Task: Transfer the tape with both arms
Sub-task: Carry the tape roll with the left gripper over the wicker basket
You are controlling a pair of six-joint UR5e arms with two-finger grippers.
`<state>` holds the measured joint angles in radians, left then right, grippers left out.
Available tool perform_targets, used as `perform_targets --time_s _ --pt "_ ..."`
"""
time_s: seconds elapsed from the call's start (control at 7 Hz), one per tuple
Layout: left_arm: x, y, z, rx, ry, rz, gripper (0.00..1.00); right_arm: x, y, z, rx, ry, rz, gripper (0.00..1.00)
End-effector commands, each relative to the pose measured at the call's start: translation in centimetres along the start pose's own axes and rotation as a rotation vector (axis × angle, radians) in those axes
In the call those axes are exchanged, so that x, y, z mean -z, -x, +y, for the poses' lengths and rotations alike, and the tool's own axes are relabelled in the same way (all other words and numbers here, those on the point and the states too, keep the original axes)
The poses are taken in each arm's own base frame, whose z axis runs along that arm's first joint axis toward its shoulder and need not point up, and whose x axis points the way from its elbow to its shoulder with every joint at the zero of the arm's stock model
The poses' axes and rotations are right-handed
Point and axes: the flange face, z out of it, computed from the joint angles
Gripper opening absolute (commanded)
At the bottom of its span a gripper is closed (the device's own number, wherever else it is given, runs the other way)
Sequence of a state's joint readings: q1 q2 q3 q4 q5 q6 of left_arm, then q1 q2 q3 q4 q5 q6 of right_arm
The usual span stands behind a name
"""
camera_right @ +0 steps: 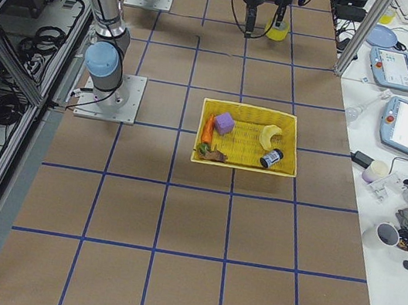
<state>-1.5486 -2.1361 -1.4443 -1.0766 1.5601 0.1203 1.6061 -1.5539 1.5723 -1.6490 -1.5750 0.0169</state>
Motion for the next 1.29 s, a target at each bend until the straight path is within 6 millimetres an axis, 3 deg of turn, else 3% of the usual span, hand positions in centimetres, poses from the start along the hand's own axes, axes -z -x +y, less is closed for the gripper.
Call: perform_targets --time_s 0.0,0.14,0.29,0.57,0.71,0.86,1.14 --pt "3.5 10.9 1.5 0.009 0.005 -0.049 0.0 0.0 0.0 0.0 0.0 0.0 0.0 1.0" --pt "4.6 16.0 2.5 -0.02 0.018 -0.075 0.0 0.0 0.0 0.0 0.0 0.002 0.0 1.0" --pt "5.3 22.8 4.8 -0.029 0.025 -0.083 0.0 0.0 0.0 0.0 0.0 0.002 0.0 1.0" --pt "5.8 33.7 10.0 -0.057 0.043 -0.08 0.0 0.0 0.0 0.0 0.0 0.003 0.0 1.0" --pt "5.1 36.8 11.7 -0.077 0.049 -0.079 0.0 0.0 0.0 0.0 0.0 0.002 0.0 1.0" --pt "2.8 38.2 12.3 -0.056 0.041 -0.081 0.0 0.0 0.0 0.0 0.0 0.002 0.0 1.0" --pt "-1.0 37.7 13.0 -0.046 -0.028 -0.14 0.0 0.0 0.0 0.0 0.0 0.003 0.0 1.0"
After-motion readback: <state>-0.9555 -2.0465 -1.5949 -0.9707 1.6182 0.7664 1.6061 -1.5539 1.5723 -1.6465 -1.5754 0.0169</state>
